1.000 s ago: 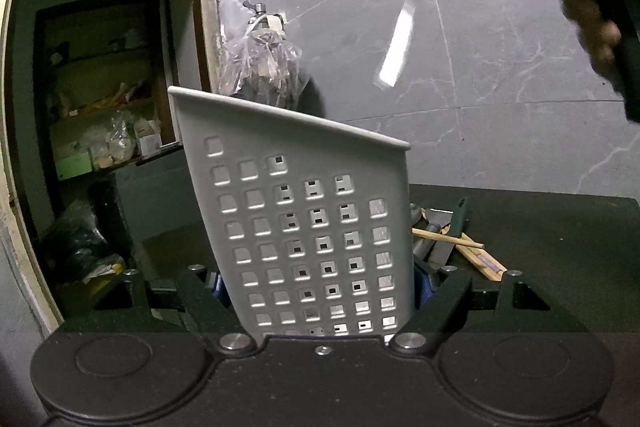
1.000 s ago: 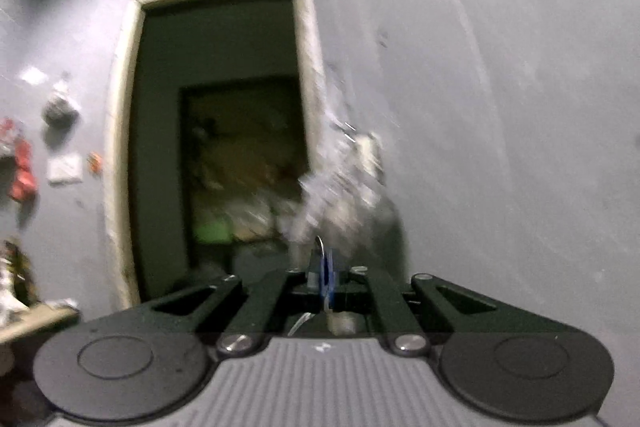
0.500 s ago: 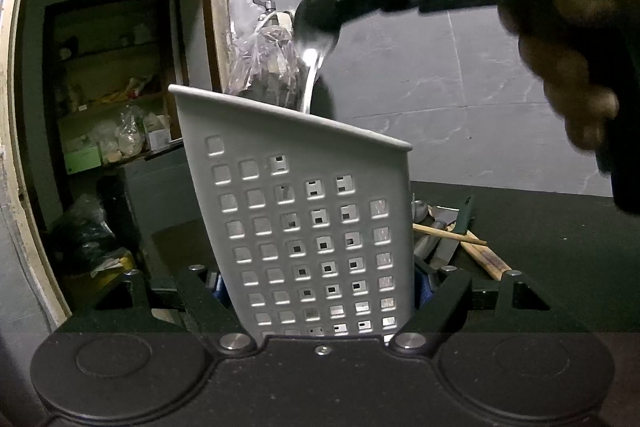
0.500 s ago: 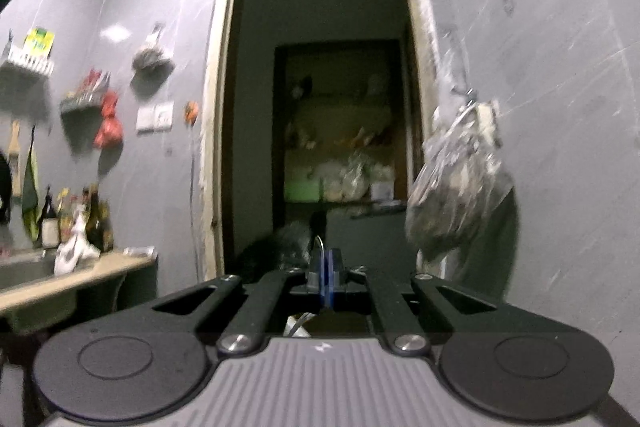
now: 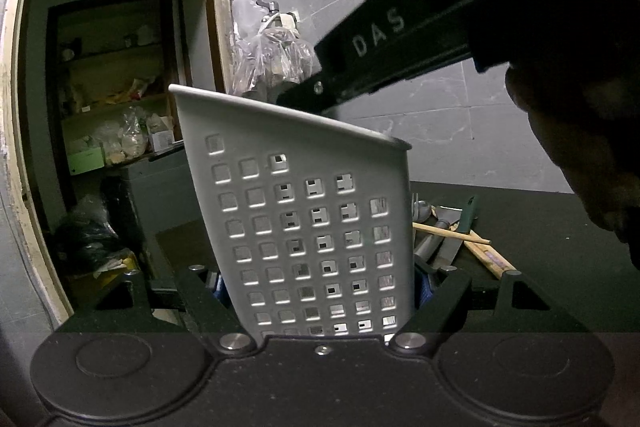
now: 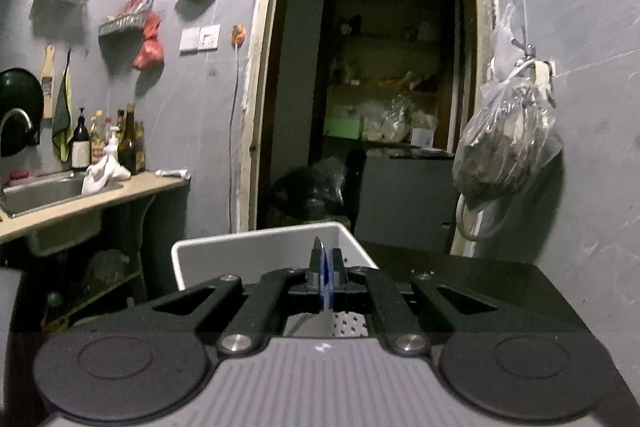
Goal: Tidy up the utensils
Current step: 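Carry the spoon over the basket and open the right gripper to drop it, then move the right gripper back down to the utensil pile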
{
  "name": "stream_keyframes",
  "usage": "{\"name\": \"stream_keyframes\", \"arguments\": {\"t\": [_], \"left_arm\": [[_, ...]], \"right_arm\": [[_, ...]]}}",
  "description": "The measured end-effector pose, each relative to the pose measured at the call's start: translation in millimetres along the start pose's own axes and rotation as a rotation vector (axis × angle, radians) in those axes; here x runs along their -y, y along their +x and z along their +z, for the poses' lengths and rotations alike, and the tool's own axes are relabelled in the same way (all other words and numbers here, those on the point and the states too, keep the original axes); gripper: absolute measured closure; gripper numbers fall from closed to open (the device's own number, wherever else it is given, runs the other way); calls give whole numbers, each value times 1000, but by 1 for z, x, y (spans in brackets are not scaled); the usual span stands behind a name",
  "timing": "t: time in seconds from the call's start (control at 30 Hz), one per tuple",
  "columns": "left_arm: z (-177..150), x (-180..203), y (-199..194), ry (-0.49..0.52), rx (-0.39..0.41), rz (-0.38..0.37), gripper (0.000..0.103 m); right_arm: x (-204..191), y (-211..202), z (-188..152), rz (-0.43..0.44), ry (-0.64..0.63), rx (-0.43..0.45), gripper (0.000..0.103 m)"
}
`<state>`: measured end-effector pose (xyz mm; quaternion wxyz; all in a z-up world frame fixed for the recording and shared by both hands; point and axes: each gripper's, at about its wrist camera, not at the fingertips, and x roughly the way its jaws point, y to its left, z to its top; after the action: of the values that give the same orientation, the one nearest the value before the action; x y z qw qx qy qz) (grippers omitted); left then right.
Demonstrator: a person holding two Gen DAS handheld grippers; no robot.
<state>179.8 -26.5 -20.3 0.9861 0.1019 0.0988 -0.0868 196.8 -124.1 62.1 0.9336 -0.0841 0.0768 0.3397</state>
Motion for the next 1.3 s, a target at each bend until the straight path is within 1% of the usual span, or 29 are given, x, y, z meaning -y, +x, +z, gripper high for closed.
{"name": "stream_keyframes", "arguments": {"t": [0.27,0.8,0.93,1.0,1.07,1.1,1.17,1.2,1.27,1.3], "left_arm": [[0,0,0,0,0,-1,23],[-1,0,0,0,0,0,23],[0,1,0,-1,-1,4,24],[0,2,0,-2,-2,6,24],[1,2,1,-3,-2,7,24],[1,3,1,-2,-3,8,24],[1,3,1,-1,-2,7,24],[1,3,1,-1,-1,8,24],[0,3,1,0,1,4,24],[0,3,1,2,3,2,24]], "right_arm": [[-4,5,-5,25,-20,-49,100],[2,5,-8,16,-2,-53,98],[4,6,-8,12,1,-57,95],[5,6,-8,8,2,-55,90],[7,5,-7,4,9,-50,80],[8,5,-7,2,12,-46,77],[9,3,-5,1,17,-38,66],[9,1,-4,2,20,-30,62],[9,-2,-3,4,24,-12,48],[10,-4,-2,2,26,-2,46]]}}
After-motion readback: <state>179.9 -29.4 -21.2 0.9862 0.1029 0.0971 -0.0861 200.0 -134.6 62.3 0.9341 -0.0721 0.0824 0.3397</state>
